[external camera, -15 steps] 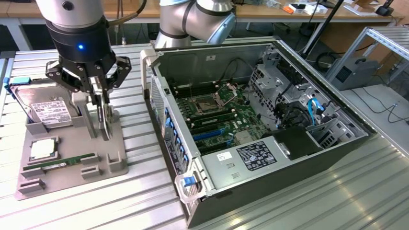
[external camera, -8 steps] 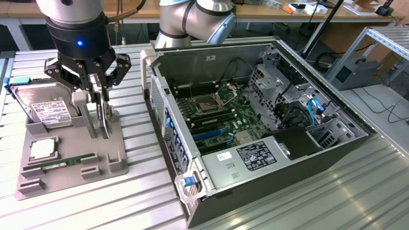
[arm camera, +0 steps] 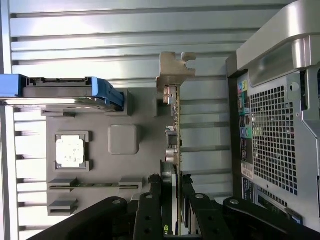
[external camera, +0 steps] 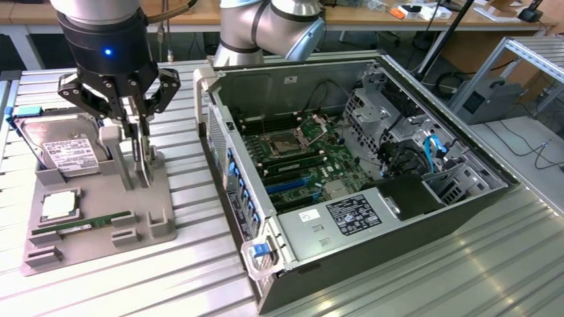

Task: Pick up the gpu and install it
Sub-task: 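Pick up the gpu and move the gpu toward the slot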

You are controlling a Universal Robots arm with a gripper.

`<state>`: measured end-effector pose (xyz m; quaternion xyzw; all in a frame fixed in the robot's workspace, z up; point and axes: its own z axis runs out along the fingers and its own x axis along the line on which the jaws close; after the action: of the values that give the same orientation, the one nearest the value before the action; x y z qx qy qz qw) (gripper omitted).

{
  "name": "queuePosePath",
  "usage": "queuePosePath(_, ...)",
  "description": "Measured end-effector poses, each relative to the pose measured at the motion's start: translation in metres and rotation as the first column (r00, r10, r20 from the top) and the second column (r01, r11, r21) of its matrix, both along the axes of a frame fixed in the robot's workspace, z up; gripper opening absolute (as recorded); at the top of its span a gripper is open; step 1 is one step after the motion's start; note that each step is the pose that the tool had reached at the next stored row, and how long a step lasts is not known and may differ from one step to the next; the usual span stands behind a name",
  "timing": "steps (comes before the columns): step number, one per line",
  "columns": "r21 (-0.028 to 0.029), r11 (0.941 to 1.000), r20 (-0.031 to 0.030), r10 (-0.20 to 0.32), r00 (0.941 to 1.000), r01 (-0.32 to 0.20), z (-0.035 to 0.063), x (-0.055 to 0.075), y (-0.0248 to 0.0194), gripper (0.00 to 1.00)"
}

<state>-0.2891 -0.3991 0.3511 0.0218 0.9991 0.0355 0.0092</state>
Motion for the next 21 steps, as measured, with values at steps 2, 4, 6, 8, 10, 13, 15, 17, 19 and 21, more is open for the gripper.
queuePosePath(2, 0.0003, 1.0, 0.0001, 0.0, 1.0, 0.0, 0.0018, 0.0, 0.0, 0.27)
queuePosePath(4, 0.0005, 1.0, 0.0001, 0.0, 1.0, 0.0, 0.0039, 0.0, 0.0, 0.27)
queuePosePath(6, 0.0007, 1.0, 0.0001, 0.0, 1.0, 0.0, 0.0064, 0.0, 0.0, 0.27)
queuePosePath(8, 0.0008, 1.0, 0.0, 0.0, 1.0, 0.0, 0.0084, 0.0, 0.0, 0.27)
queuePosePath(10, 0.001, 1.0, 0.0001, 0.0, 1.0, 0.0, 0.0107, 0.0, 0.0, 0.27)
queuePosePath(13, 0.0011, 1.0, 0.0002, 0.0, 1.0, 0.0, 0.0137, 0.0, 0.0, 0.27)
queuePosePath(15, 0.0011, 1.0, 0.0, 0.0, 1.0, 0.0, 0.0163, 0.0, 0.0, 0.27)
queuePosePath(17, 0.0012, 1.0, 0.0001, 0.0, 1.0, 0.0, 0.0189, 0.0, 0.0, 0.27)
queuePosePath(19, 0.0012, 1.0, 0.0, 0.0, 1.0, 0.0, 0.0217, 0.0, 0.0, 0.27)
queuePosePath(21, 0.0012, 1.0, 0.0001, 0.0, 1.0, 0.0, 0.0241, 0.0, 0.0, 0.27)
